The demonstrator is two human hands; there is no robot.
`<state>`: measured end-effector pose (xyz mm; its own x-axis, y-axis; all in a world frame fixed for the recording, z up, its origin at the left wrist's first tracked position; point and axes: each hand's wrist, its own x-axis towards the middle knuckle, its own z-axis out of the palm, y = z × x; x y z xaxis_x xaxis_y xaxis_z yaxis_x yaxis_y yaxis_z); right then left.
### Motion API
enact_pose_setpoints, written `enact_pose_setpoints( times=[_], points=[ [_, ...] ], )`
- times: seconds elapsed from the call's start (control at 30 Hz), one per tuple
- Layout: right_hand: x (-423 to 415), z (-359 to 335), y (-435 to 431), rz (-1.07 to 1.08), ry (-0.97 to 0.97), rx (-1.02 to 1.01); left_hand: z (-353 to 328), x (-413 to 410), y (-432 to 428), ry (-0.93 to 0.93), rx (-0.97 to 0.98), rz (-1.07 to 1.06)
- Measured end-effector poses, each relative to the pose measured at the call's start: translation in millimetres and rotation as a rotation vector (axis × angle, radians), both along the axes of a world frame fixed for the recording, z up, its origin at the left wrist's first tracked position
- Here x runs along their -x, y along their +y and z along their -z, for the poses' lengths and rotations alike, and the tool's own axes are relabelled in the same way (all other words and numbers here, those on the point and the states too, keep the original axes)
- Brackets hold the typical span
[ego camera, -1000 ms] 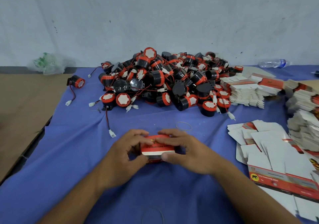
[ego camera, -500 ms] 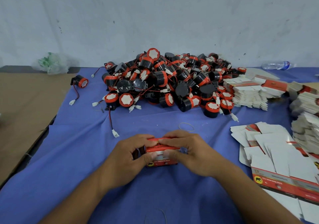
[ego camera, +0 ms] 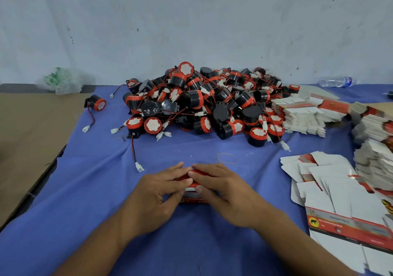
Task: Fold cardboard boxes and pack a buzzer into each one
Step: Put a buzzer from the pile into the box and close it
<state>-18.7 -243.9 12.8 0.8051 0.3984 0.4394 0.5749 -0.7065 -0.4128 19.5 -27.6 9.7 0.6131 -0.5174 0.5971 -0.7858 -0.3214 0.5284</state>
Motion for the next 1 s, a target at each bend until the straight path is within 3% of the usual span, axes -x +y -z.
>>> enact_pose_setpoints(
  times=[0.13,0.23,0.3,0.43,0.5,0.6,0.7,1.0],
  points=[
    [-3.6,2.2,3.2,0.011,0.316,-0.282,-1.4,-2.8,-0.2,0.03,-0.031,0.003],
    [-5.2,-1.7,6.4,-0.042,0.443,-0.391,-3.2,-2.5,1.0,0.079,-0.108,0.026],
    [-3.0,0.1,6.4,-0.02,0.386,-0.277,-3.5,-2.3,1.2,0.06,-0.144,0.06],
    [3.0,4.2,-0.4,0.068,0.092,0.208,3.7,-0.2,-0.5,0.073,-0.208,0.093],
    [5.0,5.2,0.3,0.038,0.108,0.156,6.0,-0.1,0.4,0.134,-0.169,0.083],
    [6.1,5.7,1.5,0.0,0.197,-0.183,7.6,-1.9,1.3,0.132,-0.127,0.053],
    [4.9,5.4,-2.4,0.009,0.085,-0.372,10.9,-3.3,0.4,0.114,-0.088,0.004],
    [-2.3,3.9,2.5,-0.014,-0.13,-0.189,15.6,-7.5,0.3,0.108,-0.044,0.039]
  ],
)
